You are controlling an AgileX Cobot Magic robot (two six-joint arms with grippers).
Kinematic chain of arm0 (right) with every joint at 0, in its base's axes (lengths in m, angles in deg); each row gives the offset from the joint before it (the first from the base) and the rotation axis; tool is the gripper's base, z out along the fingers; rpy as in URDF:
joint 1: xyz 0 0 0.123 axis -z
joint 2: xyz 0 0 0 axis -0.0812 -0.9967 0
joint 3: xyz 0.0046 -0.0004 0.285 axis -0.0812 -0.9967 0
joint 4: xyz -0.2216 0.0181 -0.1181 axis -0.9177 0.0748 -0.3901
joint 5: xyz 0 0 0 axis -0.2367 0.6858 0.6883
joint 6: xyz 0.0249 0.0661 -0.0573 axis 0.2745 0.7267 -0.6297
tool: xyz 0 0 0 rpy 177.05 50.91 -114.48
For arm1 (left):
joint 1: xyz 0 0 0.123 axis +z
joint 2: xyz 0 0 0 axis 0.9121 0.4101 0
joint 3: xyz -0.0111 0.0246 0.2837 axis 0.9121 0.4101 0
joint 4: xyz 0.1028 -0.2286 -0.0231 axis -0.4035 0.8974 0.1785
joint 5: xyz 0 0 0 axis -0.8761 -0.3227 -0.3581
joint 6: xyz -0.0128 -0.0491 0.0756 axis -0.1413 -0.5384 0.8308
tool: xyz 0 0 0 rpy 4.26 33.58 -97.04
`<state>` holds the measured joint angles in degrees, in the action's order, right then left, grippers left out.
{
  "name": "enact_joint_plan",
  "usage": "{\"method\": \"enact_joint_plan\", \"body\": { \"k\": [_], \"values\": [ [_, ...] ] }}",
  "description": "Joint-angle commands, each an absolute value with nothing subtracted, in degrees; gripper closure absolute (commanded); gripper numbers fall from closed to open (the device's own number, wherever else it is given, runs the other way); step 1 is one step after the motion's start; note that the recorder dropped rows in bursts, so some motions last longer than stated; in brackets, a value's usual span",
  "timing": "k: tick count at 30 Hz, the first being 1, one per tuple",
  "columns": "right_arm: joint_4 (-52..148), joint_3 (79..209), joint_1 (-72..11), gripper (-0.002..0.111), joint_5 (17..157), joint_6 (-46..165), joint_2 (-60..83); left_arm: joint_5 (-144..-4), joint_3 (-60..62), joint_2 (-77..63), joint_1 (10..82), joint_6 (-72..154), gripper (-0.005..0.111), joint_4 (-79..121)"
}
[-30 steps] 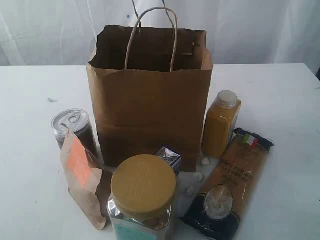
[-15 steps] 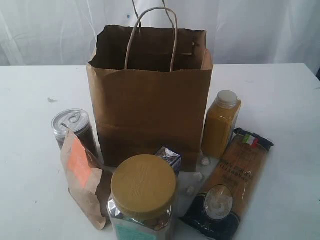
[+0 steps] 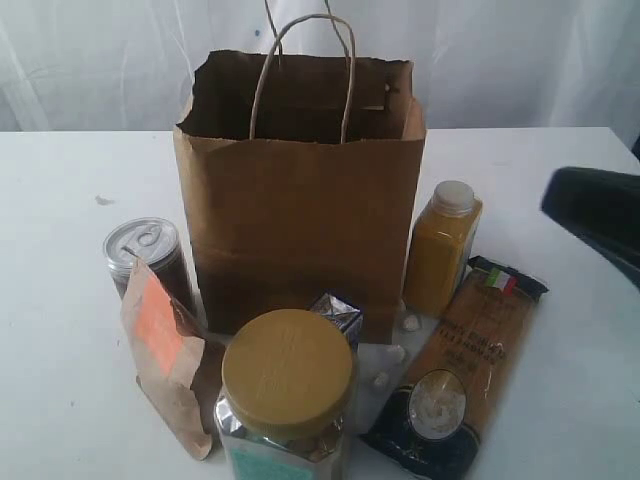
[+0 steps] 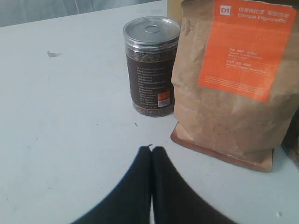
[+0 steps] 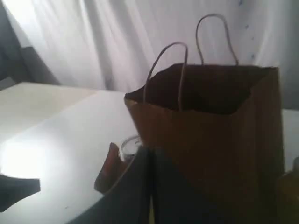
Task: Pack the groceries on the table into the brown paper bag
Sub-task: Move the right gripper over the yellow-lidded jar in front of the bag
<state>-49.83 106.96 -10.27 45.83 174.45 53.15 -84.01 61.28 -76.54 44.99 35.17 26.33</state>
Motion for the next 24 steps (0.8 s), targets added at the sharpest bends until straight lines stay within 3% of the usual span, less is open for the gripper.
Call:
{"method": "enact_joint_plan", "body": {
  "k": [1,8,18,24],
  "values": [
    [-51.57,112.45,-10.28,0.108,37.27,172.33,41.08,-84.41,61.5,-76.78,45.13,35.2,0.107,26.64],
    [-51.57,113.65,-10.28,0.108,40.5,171.86,29.84,-84.41,61.5,-76.78,45.13,35.2,0.107,26.64],
    [-51.57,113.65,-10.28,0.108,44.74,172.19,30.77,-84.41,61.5,-76.78,45.13,35.2,0.107,26.64],
    [-51.57,113.65,-10.28,0.108,61.08,160.91,32.49,-84.41,61.5,-76.78,45.13,35.2,0.107,26.64]
  ]
}}
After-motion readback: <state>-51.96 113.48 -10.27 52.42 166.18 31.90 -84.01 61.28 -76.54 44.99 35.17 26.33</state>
